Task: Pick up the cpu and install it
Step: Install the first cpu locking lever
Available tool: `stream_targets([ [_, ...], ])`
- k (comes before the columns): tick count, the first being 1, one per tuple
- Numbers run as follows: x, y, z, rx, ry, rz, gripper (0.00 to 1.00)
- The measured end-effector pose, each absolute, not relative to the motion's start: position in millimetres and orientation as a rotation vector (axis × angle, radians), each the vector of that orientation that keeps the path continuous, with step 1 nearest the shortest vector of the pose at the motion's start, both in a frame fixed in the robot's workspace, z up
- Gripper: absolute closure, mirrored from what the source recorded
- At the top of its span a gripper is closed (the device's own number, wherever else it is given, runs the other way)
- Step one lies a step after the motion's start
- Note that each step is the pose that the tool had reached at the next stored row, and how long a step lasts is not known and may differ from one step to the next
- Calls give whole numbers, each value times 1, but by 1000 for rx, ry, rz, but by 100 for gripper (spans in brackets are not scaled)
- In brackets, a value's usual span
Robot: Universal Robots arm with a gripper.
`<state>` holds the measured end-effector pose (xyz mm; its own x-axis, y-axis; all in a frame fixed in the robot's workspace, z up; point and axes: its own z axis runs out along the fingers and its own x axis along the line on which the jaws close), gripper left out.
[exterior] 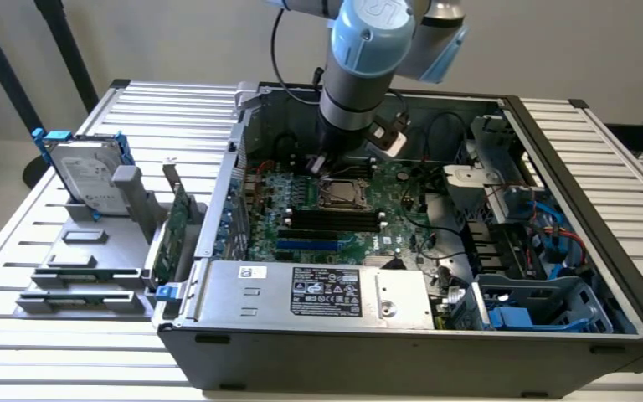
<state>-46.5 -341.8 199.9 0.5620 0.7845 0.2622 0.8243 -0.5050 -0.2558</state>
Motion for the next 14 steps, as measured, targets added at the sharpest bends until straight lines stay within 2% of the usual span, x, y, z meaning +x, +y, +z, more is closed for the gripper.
stream_targets([
  [14,-40,-342,198,-2464,-1286,-162,89],
])
